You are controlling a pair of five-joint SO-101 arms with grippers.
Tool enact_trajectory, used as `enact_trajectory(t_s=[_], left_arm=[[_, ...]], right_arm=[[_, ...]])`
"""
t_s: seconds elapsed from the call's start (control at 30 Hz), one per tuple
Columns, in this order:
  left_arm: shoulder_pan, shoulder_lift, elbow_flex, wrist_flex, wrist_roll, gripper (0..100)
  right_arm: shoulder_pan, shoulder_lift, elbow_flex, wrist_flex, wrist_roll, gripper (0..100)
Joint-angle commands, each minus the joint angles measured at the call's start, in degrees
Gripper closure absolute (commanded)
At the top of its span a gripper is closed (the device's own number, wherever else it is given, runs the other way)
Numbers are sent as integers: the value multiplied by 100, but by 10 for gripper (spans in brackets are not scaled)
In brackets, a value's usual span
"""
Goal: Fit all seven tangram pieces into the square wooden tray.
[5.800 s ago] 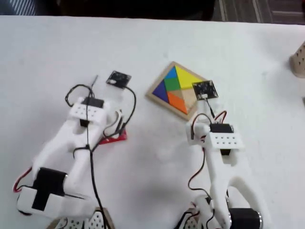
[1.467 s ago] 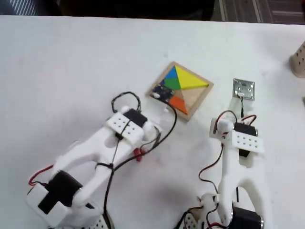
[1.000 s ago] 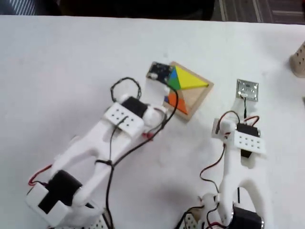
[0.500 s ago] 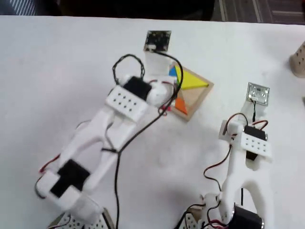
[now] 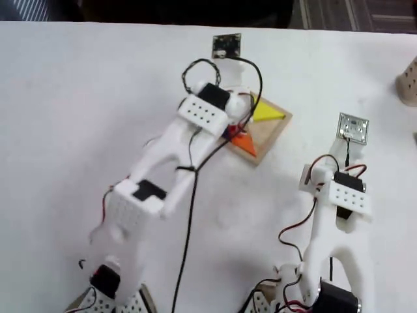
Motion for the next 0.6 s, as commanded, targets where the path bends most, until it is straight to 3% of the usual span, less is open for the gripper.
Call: enact_trajectory(t_s=[0.0,0.1,0.33,0.57], left_arm=[[-233,444,-1099,255,62,973],[-303,1007,-1670,431,44,956],[-532,1895,-2936,1477,53,700],[-523,2440,-4070,2268,-229,683]], right_arm=[[40,-163,-44,-92,-53,974],[40,-163,-44,-92,-53,974],[31,-163,-44,-92,-53,974],[-92,-163,-35,-92,-35,974]])
